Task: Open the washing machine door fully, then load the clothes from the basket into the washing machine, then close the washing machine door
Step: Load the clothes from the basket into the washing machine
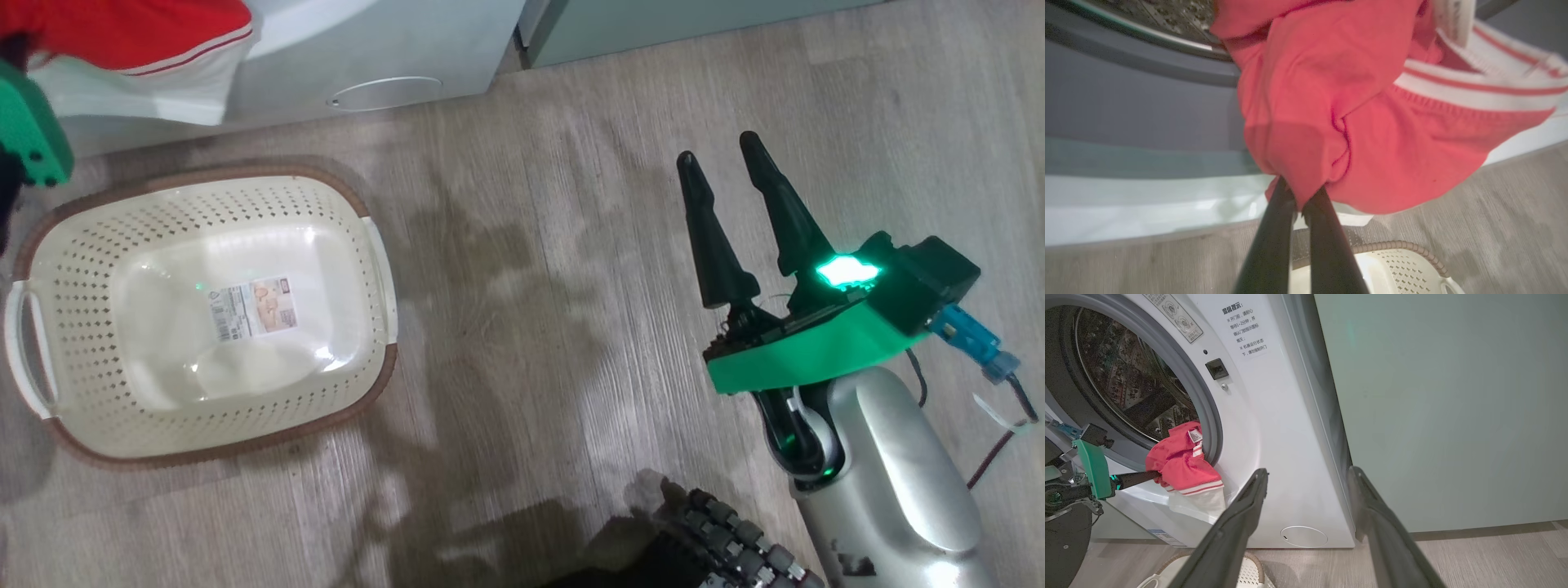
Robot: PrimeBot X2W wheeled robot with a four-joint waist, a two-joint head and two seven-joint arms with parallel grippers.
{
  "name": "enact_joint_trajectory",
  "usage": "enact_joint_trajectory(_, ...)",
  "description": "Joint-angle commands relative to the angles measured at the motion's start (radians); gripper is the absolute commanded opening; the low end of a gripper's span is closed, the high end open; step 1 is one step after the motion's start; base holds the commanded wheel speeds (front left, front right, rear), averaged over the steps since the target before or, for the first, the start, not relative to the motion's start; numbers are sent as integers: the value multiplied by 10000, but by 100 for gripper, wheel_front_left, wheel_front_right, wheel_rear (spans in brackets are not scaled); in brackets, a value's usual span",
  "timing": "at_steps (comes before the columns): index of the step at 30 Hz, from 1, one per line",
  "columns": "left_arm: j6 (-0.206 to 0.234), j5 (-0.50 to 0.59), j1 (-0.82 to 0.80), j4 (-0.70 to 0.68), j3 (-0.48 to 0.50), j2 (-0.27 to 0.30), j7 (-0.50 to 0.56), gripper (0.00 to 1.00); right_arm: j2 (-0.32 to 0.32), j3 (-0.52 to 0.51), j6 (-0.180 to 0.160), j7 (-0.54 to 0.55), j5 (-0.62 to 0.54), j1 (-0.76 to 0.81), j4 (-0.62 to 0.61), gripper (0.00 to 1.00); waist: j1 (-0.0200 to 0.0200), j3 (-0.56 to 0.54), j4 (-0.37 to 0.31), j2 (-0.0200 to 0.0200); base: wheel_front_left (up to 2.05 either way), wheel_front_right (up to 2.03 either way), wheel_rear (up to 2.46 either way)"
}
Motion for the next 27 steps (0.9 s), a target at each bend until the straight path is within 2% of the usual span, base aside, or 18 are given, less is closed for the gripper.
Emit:
enact_joint_trajectory(1,-40,-106,-414,-689,221,581,216,0,-12,175,0,-93,112,215,-333,100,0,-18,45,0,0,0,0)
enact_joint_trajectory(6,67,-124,-681,-2185,181,976,1152,0,-12,382,0,-93,384,107,-461,100,0,95,-155,0,0,0,0)
enact_joint_trajectory(11,314,-256,-1142,-3018,416,1541,2242,0,-12,672,0,-93,805,20,-725,100,0,433,-777,0,0,0,0)
enact_joint_trajectory(18,578,-161,-2110,-3092,691,2528,3258,0,-12,930,0,-93,1398,94,-1151,100,0,1131,-1798,0,0,0,0)
enact_joint_trajectory(27,796,285,-3530,-2992,758,3487,3442,0,-12,1298,0,-93,1928,178,-1665,100,0,2051,-2664,0,0,0,0)
